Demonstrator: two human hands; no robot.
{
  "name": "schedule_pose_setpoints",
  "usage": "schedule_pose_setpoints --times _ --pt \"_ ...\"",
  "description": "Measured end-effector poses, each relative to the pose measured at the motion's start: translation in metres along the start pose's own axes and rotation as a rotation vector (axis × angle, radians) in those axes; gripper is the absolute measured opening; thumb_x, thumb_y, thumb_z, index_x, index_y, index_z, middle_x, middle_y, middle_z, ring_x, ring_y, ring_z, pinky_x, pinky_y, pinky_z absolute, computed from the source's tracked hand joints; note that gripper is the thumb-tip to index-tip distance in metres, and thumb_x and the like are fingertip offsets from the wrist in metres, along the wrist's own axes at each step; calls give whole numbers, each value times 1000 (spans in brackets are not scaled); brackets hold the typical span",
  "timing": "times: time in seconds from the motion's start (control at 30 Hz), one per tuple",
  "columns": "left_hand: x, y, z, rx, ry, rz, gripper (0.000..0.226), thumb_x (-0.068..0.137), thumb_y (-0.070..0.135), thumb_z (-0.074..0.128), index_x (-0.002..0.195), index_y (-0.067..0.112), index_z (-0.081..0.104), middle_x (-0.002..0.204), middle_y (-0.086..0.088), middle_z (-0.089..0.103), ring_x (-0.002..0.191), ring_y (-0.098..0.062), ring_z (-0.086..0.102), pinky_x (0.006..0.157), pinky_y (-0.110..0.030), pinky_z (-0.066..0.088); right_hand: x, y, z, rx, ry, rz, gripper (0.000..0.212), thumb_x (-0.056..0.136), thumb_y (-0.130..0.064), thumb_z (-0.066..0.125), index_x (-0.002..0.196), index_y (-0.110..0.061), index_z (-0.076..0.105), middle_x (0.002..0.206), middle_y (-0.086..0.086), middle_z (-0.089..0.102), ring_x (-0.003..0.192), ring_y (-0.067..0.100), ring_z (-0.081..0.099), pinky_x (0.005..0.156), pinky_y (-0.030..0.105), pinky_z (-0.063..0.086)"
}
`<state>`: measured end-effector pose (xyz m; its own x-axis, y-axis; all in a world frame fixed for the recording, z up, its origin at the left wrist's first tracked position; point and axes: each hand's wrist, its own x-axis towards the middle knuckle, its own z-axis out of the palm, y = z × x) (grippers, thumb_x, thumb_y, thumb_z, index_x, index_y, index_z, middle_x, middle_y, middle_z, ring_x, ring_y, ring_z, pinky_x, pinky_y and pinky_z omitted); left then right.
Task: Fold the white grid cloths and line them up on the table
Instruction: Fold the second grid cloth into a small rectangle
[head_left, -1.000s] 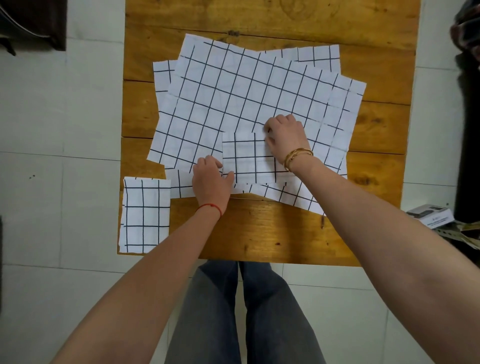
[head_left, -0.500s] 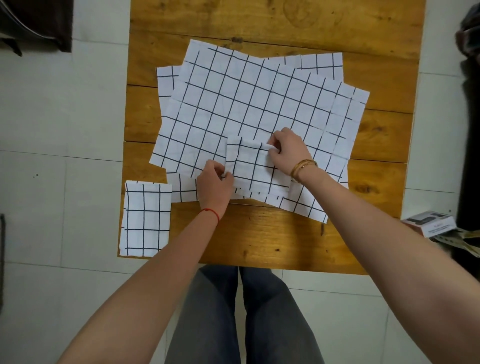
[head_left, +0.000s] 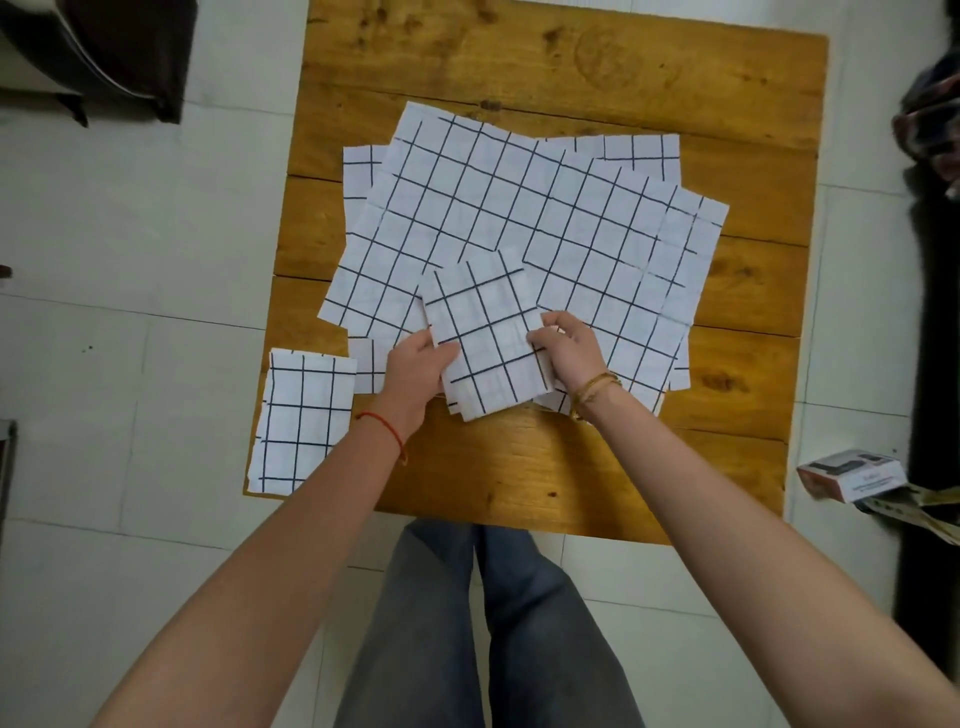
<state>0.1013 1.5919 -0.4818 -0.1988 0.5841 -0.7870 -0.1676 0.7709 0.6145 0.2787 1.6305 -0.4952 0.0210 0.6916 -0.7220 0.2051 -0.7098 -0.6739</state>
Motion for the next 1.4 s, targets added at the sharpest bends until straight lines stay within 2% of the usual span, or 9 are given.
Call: schedule_pose_setpoints --times 0.07,0.1,0.13,0.17,0.27,0.53,0.73,0.93,1.4 --pt "-7 -1 -6 109 33 47 29 92 1 56 121 2 59 110 -14 67 92 -16 66 72 -22 55 -8 7 8 -26 23 -1 8 84 -16 60 89 -20 55 73 4 53 58 18 46 58 31 41" --pt "-11 -1 -11 165 51 70 34 92 0 56 126 0 56 110 -9 66 118 -22 51 72 -18 52 -11 11 12 -49 32 -15 7 84 -18 61 85 -21 54 70 3 52 58 18 45 59 31 42" --pt "-13 -4 -16 208 62 80 41 92 0 56 132 0 50 110 -2 64 89 -5 42 76 -17 49 -14 14 16 -84 39 -41 10 85 -22 63 81 -22 54 67 0 51 59 17 46 61 32 44" --pt "-17 -4 -21 228 70 82 48 92 1 57 139 2 45 118 1 61 109 -14 57 85 -19 48 -17 18 20 -131 39 -64 12 85 -26 64 80 -24 53 64 -3 50 60 16 48 65 32 47" --pt "-24 -13 -44 275 86 78 58 92 5 60 146 7 37 143 -7 48 131 -21 47 101 -29 41 -27 29 34 -233 32 -98 15 83 -30 69 79 -23 57 65 -5 53 68 15 55 78 36 55" --pt "-46 -45 -99 389 62 100 47 93 6 59 139 8 47 118 7 52 108 -6 48 89 -20 42 -61 68 84 -499 -26 -115 20 85 -26 64 74 -15 51 64 -1 49 61 13 46 64 27 45" --pt "-48 -63 -117 409 12 90 44 91 12 61 134 14 50 127 -2 61 113 -18 59 98 -40 51 -77 90 107 -669 21 -84 18 87 -30 59 77 -18 50 66 -6 52 64 13 49 58 25 41" --pt "-46 -69 -125 433 -6 119 57 92 17 60 145 18 39 143 -4 49 129 -21 49 106 -45 44 -82 93 121 -719 66 -61 16 89 -31 57 86 -15 56 74 -1 57 70 18 55 63 27 43" --pt "-52 -74 -142 549 37 275 48 95 7 52 141 12 44 138 -8 53 123 -20 54 98 -25 45 -78 86 128 -892 44 -92 24 94 -34 49 98 -11 55 87 6 61 77 24 58 69 35 51"
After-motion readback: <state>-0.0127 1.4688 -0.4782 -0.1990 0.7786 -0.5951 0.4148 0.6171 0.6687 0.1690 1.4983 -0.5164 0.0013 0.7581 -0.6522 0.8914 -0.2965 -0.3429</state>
